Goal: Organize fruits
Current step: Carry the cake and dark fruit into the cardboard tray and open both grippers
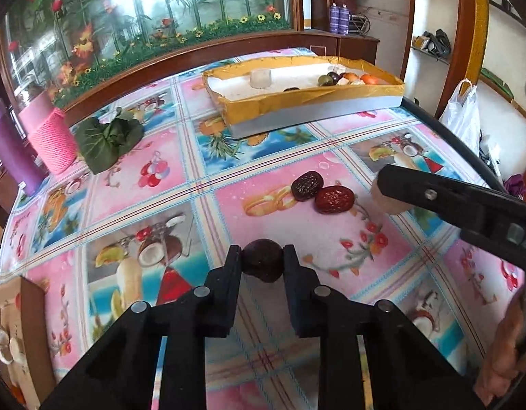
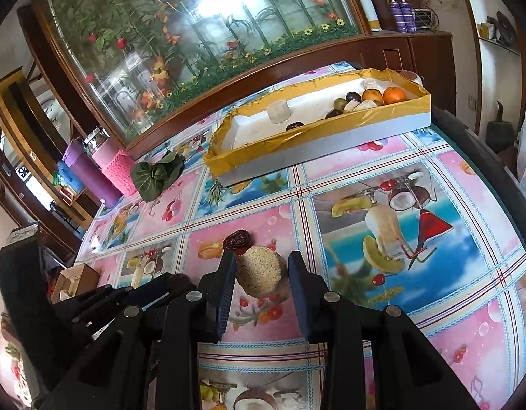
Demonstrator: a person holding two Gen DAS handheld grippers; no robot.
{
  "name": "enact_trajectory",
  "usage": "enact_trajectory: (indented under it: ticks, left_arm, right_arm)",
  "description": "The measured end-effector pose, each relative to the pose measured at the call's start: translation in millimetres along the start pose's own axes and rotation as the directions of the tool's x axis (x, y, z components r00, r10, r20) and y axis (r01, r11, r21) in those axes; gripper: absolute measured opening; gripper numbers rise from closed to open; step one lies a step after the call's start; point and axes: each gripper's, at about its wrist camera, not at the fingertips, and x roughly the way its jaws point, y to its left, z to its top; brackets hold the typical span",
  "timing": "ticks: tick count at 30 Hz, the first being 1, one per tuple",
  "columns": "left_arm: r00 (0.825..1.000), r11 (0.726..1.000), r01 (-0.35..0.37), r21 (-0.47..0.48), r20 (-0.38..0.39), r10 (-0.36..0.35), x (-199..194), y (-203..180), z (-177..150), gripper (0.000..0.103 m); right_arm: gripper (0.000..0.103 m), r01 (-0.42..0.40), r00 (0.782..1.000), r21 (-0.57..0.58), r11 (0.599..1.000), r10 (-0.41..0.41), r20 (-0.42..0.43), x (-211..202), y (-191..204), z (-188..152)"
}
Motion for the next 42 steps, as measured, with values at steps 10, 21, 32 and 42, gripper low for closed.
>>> enact_trajectory:
  ticks: [10, 21, 32, 42]
  left_arm:
    - [0.995, 0.972, -0.041, -0.231, 0.074, 0.059, -114.8, 95.7, -68.7, 0.023]
    - [0.949, 0.785, -0.298, -0.543, -0.081, 0.304, -193.0, 252.2, -212.5, 0.024]
    - [0.954, 0.805, -0.285, -0.521, -0.077, 0.288, -190.0, 263.0, -244.5, 0.024]
    - [0.958, 0.793, -0.268, -0.546, -0.065, 0.279, -184.4, 271.2, -259.9, 0.035]
  right_arm:
    - [0.033, 0.03, 1.0, -0.073, 0.997, -0.03, -0.002, 4.6, 15.9, -8.3]
    - [0.034, -0.08, 0.995, -0.251, 0.965, 0.063, -0.075, -2.2, 117.0, -41.6]
    - [0.034, -0.363, 0.92, -0.453, 0.814, 0.235, -0.315, 20.5, 291.4, -129.4]
    - [0.035, -0.391, 0.899, -0.507, 0.768, 0.2, -0.39, 48.2, 343.5, -162.4]
